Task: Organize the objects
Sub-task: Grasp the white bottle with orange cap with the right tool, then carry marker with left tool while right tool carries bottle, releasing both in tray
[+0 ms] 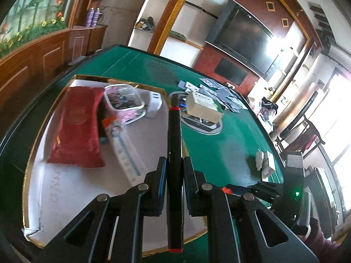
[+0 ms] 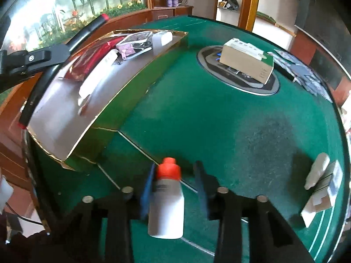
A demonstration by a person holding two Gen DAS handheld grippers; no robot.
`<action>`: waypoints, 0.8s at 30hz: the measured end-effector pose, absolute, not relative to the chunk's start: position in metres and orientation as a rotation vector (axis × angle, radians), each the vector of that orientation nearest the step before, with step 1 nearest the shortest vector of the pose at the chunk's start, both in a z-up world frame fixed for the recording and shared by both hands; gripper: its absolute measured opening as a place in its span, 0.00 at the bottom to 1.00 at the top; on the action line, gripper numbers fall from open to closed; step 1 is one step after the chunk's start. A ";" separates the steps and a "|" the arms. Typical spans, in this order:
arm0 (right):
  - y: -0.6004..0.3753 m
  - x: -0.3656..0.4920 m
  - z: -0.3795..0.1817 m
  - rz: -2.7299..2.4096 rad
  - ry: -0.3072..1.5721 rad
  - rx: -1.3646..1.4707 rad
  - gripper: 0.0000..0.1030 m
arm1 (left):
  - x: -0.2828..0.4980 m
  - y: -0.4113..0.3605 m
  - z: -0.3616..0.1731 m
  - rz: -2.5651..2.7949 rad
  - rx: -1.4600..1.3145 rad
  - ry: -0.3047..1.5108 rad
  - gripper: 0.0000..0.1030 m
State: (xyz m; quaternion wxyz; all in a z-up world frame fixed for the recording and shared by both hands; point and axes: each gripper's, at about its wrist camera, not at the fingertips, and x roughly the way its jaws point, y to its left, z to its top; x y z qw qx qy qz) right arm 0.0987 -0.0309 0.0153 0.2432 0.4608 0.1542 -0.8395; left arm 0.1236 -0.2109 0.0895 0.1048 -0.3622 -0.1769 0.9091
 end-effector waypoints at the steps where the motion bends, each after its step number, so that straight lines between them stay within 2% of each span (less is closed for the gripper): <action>1: -0.031 0.100 0.015 -2.292 0.429 1.267 0.25 | 0.125 -0.215 0.088 2.682 -1.067 -0.531 0.14; 6: -0.028 0.106 0.022 -2.287 0.358 1.277 0.22 | 0.129 -0.229 0.082 2.683 -1.064 -0.585 0.14; 16: -0.009 0.106 0.050 -2.300 0.065 1.189 0.22 | 0.132 -0.237 0.075 2.687 -1.076 -0.614 0.14; 24: -0.021 0.103 0.074 -2.308 0.013 1.095 0.22 | 0.130 -0.244 0.068 2.697 -1.114 -0.637 0.14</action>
